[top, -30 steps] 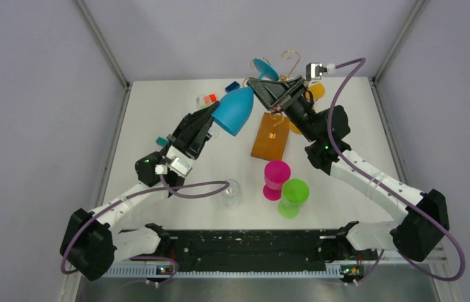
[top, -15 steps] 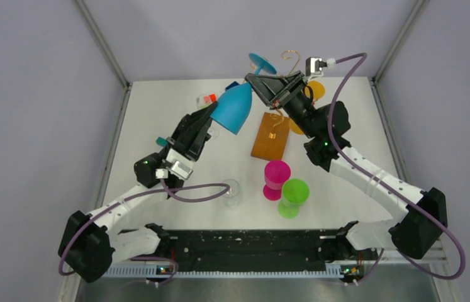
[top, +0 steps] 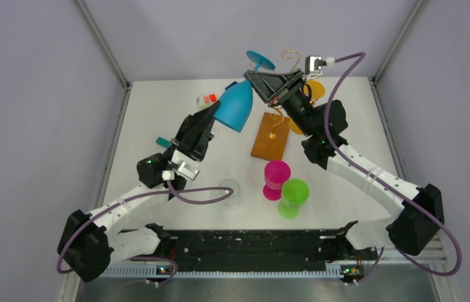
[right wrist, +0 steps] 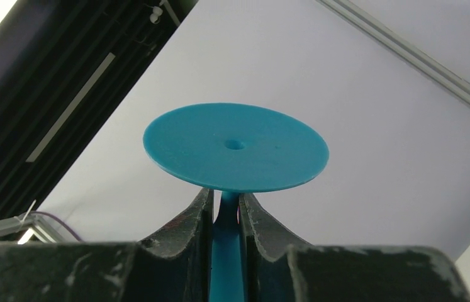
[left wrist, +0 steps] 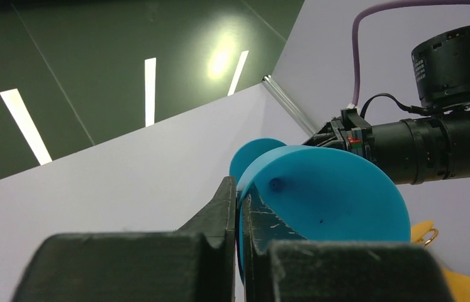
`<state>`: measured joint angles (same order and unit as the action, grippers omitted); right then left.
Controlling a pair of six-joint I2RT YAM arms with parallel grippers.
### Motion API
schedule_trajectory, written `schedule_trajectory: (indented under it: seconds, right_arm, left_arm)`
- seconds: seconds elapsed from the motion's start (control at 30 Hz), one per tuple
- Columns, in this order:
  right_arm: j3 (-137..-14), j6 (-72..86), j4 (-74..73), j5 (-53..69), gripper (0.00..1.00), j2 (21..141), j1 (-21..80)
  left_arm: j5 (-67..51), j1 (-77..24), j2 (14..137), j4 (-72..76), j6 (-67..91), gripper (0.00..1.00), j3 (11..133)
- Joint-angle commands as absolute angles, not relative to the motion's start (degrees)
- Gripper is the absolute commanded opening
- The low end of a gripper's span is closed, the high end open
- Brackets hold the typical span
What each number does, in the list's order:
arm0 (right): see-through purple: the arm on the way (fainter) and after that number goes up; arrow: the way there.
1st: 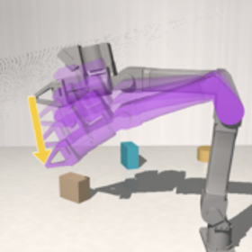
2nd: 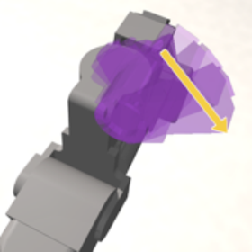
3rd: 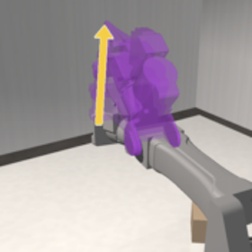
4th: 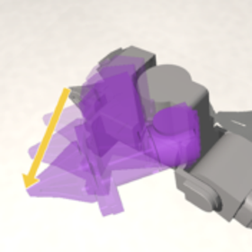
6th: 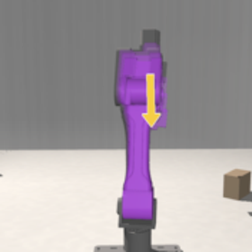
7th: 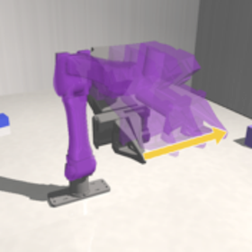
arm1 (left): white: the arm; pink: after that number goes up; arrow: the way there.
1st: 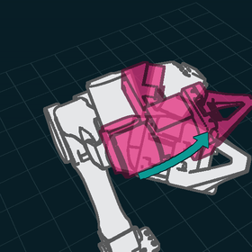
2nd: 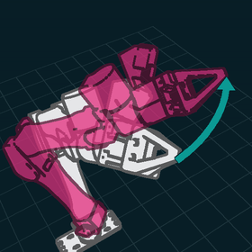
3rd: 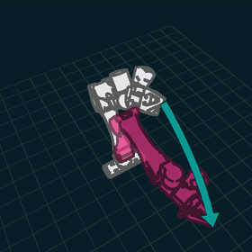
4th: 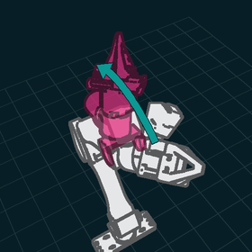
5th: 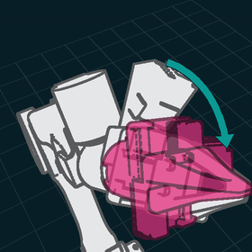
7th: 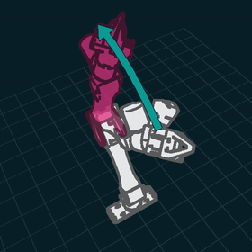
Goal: Place the wine glass upside down on the wine glass rack
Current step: Turn the wine glass upside down at the wine rack.
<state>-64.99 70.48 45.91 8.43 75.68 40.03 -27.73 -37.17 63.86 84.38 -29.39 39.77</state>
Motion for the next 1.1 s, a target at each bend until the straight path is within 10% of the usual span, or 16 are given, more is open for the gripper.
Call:
schedule_trajectory:
  seconds: [0.0,0.17,0.33,0.53,0.7,1.07]
  right_arm:
    - [-68.26,68.10,46.02,10.40,0.17,77.76,41.31]
    - [-68.52,68.17,46.14,10.61,0.19,78.18,41.69]
    - [-68.66,68.01,45.92,10.44,0.00,78.35,41.84]
    - [-68.62,63.14,43.56,8.33,0.00,75.68,41.84]
    - [-68.06,52.66,38.16,4.78,0.00,69.92,41.55]
    - [-62.00,24.63,21.88,-3.05,0.00,53.57,41.03]
  left_arm:
    - [-34.99,-39.88,64.28,77.20,-27.18,0.00,40.21]
    - [-34.43,-40.13,64.17,76.74,-27.84,0.00,40.15]
    - [-34.01,-40.34,64.01,75.68,-28.46,0.01,39.91]
    - [-32.57,-40.67,62.07,75.11,-27.63,0.42,37.62]
    - [-31.04,-40.86,57.88,72.02,-25.44,0.98,34.08]
    - [-20.34,-41.00,43.29,56.85,-20.46,0.99,27.16]
